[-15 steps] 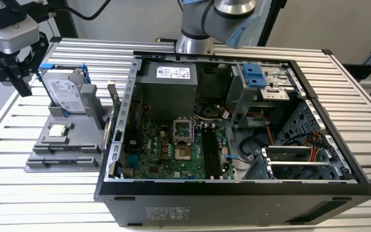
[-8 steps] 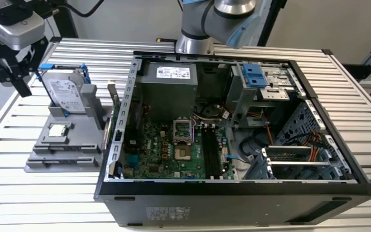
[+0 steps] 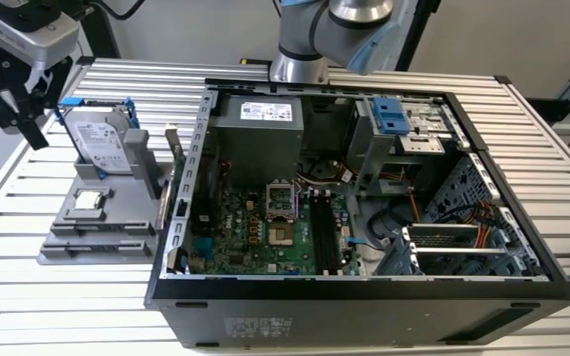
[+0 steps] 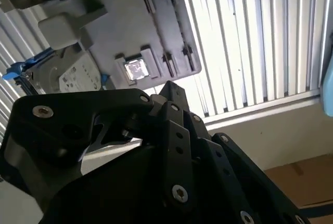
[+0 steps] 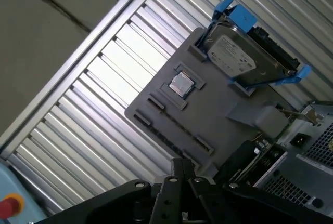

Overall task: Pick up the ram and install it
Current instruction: 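Pick up the ram and move it above insertion slot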

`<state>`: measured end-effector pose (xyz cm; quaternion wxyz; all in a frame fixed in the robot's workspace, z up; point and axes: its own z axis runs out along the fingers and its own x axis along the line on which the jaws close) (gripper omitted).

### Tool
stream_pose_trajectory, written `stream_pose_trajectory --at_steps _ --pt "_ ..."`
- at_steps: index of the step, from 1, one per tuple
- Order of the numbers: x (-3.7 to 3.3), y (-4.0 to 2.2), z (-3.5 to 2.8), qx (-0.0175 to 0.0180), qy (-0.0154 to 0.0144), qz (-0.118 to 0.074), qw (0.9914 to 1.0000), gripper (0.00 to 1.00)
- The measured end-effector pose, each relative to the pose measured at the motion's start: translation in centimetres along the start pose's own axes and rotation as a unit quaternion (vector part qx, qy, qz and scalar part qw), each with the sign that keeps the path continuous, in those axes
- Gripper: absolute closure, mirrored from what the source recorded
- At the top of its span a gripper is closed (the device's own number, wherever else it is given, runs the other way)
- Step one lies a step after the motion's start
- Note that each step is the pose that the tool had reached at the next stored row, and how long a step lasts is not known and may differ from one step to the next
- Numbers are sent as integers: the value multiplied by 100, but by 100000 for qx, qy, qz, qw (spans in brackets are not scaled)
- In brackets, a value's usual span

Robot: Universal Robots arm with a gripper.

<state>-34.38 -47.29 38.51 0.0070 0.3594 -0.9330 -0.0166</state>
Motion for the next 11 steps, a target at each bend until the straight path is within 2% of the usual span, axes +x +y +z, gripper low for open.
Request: stream_pose_trajectory --at_steps 2,5,8,11 --pt "0 0 0 34 99 -1772 99984 100" --pt "0 0 0 80 233 -4489 99899 100" --pt "0 0 0 117 363 -7211 99739 100" --pt "1 1 0 151 488 -9974 99500 100"
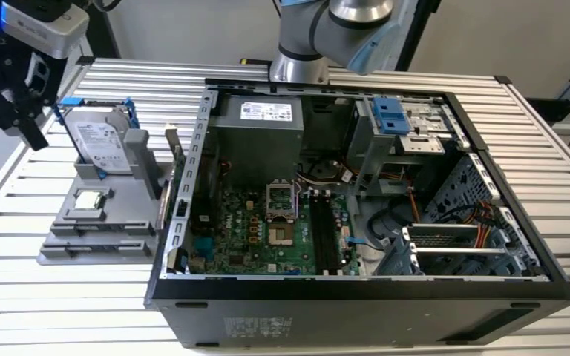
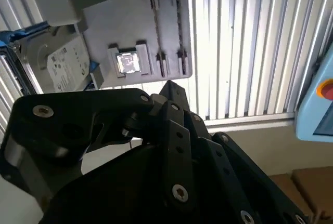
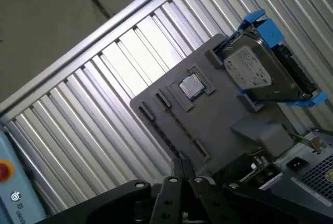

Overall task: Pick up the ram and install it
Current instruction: 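Pick up the ram and move it above insertion slot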

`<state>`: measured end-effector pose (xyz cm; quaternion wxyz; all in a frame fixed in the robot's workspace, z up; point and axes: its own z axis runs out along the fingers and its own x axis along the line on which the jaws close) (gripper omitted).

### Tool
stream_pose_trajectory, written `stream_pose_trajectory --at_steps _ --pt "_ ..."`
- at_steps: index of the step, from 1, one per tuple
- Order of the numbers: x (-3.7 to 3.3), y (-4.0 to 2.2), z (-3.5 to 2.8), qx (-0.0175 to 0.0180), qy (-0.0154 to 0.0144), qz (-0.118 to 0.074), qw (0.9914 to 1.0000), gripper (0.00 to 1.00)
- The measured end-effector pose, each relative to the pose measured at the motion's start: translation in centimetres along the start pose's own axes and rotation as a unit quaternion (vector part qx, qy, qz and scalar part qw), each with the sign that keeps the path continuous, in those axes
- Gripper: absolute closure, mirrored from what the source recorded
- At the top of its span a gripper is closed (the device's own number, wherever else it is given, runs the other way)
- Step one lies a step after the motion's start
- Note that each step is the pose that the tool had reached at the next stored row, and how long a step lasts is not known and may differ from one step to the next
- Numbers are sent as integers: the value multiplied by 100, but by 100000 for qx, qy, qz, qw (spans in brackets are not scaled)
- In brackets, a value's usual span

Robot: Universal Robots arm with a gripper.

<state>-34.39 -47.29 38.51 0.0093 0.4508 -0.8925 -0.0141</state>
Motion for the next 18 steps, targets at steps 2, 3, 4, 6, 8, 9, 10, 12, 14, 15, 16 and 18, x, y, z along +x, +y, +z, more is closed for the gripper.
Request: stream_pose_trajectory --at_steps 2,3,4,6,8,9,10,12,14,15,16,18 --pt "0 0 0 21 79 -1768 99984 100" --pt "0 0 0 35 120 -2694 99964 100" --pt "0 0 0 46 164 -3590 99935 100" --pt "0 0 0 76 251 -5437 99852 100" --pt "0 0 0 107 344 -7262 99735 100" --pt "0 0 0 118 386 -8183 99664 100" --pt "0 0 0 126 425 -9082 99586 100" --pt "0 0 0 138 487 -10922 99401 100" --pt "0 0 0 147 545 -12651 99195 100" --pt "0 0 0 152 573 -13515 99081 100" --pt "0 0 0 156 605 -14483 98944 100" --pt "0 0 0 168 664 -16285 98663 100"
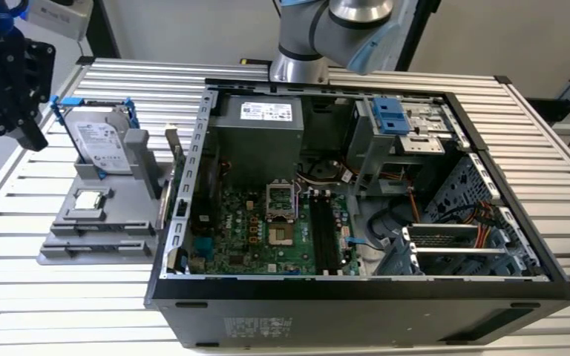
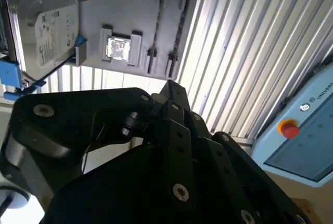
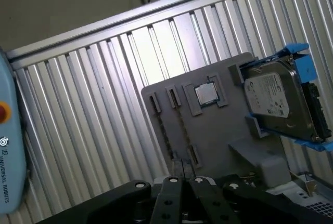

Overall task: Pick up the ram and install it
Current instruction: 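Pick up the ram and move it above insertion slot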

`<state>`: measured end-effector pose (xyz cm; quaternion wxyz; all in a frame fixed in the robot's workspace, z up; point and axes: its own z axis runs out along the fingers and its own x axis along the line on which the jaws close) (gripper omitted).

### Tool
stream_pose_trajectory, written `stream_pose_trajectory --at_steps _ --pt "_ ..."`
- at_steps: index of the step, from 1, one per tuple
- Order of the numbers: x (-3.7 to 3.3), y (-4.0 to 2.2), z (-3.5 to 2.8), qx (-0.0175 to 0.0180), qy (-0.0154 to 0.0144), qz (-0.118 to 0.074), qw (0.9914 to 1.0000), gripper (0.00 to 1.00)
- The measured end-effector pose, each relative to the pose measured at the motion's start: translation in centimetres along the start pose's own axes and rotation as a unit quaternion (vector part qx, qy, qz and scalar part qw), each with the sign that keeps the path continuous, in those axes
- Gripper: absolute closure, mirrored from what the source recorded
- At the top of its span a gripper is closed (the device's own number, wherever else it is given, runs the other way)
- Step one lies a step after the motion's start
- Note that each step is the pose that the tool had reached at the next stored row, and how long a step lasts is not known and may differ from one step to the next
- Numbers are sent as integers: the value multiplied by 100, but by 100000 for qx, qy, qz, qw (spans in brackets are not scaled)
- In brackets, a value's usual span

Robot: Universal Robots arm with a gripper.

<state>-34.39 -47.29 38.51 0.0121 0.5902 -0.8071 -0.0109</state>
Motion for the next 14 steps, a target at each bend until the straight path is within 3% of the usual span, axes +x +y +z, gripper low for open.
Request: stream_pose_trajectory --at_steps 5,10,14 --pt "0 0 0 133 97 -4516 99898 100" --pt "0 0 0 510 -160 -8406 99645 100" --pt "0 1 1 665 -694 -10984 99390 100"
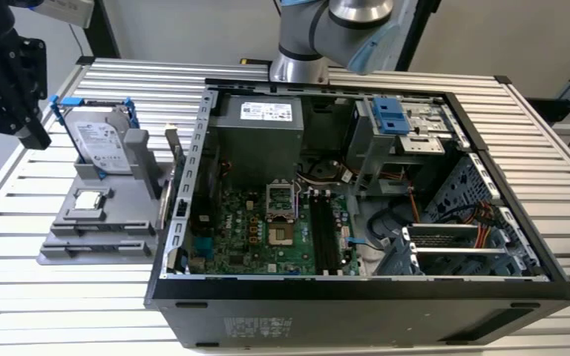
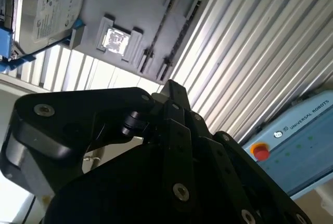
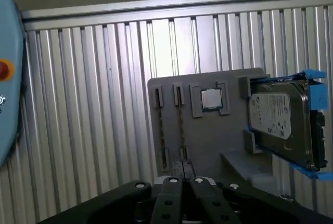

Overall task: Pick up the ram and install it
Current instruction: 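Pick up the ram and move it above insertion slot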

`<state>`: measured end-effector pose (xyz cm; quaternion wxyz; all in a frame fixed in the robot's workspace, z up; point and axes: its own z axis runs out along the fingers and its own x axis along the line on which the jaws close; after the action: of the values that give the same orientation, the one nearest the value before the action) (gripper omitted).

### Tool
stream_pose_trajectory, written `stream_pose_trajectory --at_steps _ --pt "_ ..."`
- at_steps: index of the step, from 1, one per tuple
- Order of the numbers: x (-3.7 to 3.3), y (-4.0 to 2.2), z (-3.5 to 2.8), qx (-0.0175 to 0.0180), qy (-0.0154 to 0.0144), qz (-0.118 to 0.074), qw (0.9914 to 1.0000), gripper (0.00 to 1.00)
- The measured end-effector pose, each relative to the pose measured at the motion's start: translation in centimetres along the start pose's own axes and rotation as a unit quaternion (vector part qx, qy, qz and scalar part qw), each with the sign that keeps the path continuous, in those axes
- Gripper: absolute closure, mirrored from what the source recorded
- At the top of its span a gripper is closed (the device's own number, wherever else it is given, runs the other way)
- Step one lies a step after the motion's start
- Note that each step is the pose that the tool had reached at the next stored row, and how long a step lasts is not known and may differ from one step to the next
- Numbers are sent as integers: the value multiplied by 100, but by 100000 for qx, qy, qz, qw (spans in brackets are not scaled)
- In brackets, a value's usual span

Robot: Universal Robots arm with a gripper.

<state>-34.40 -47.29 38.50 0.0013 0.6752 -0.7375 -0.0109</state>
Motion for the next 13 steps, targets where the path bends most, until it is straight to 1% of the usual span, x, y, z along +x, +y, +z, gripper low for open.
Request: stream_pose_trajectory --at_steps 2,3,4,7,10,13 --pt "0 0 -1 11 -431 -1168 99992 100" --pt "-1 0 -1 18 -583 -1726 99983 100" --pt "-1 0 -2 18 -656 -2180 99974 100" --pt "0 -1 -1 -7 -647 -3760 99927 100" --pt "0 0 0 -46 -612 -5944 99821 100" --pt "1 -1 -1 -64 -548 -6805 99767 100"
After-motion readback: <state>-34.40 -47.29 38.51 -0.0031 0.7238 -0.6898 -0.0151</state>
